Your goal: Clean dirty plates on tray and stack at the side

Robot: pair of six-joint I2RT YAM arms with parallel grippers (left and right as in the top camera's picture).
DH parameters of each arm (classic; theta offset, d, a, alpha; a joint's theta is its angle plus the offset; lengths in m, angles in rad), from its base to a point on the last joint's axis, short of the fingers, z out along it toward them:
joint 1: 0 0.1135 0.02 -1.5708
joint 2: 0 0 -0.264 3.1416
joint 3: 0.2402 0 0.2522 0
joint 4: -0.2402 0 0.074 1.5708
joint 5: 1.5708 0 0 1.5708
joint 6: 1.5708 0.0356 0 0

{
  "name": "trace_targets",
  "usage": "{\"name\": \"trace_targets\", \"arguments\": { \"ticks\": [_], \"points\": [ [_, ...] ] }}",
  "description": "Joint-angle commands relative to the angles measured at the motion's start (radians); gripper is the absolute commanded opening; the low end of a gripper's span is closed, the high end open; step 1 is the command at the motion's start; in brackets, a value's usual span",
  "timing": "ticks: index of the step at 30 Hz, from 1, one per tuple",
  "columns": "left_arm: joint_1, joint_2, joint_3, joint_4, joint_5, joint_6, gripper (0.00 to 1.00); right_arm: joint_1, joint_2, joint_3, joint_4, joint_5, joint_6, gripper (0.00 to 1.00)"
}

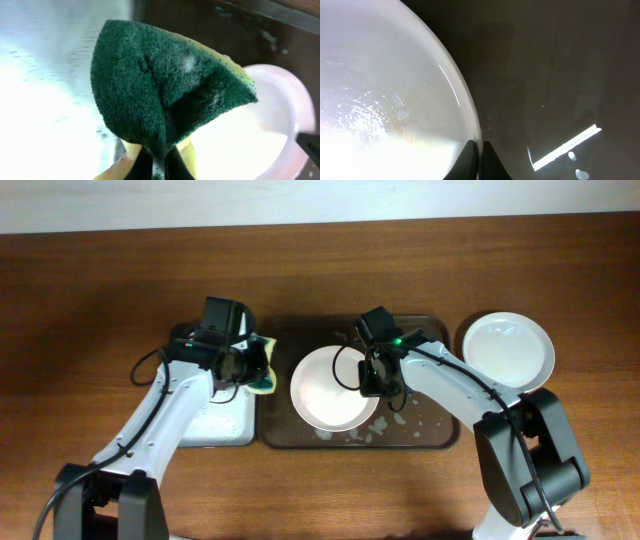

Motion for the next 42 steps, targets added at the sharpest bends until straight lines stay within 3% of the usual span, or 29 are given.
{"name": "trace_targets", "arguments": {
  "ticks": [1, 3, 13, 25, 34, 42],
  "points": [
    [-0.005, -0.012, -0.006, 0.019, 0.14, 0.027, 0.0, -0.004, 0.005, -0.002, -0.003, 0.031, -0.005, 0.04],
    [-0.043, -0.011, -0.016, 0.065, 0.205, 0.002, 0.0, -0.004, 0.005, -0.002, -0.003, 0.031, -0.005, 0.04],
    [-0.16, 0.039, -0.092, 0.198, 0.203, -0.212, 0.0, -0.004, 0.005, -0.002, -0.005, 0.031, -0.005, 0.04],
    [-0.275, 0.223, -0.099, 0.267, 0.208, -0.215, 0.0, -0.004, 0.005, -0.002, -0.004, 0.031, -0.005, 0.04],
    [-0.241, 0.224, -0.097, 0.211, -0.026, -0.214, 0.0, -0.004, 0.005, -0.002, -0.005, 0.031, -0.005, 0.04],
    [-0.181, 0.182, -0.058, 0.285, -0.036, -0.141, 0.0, -0.004, 0.005, -0.002, -0.016, 0.031, -0.005, 0.04]
  ]
}}
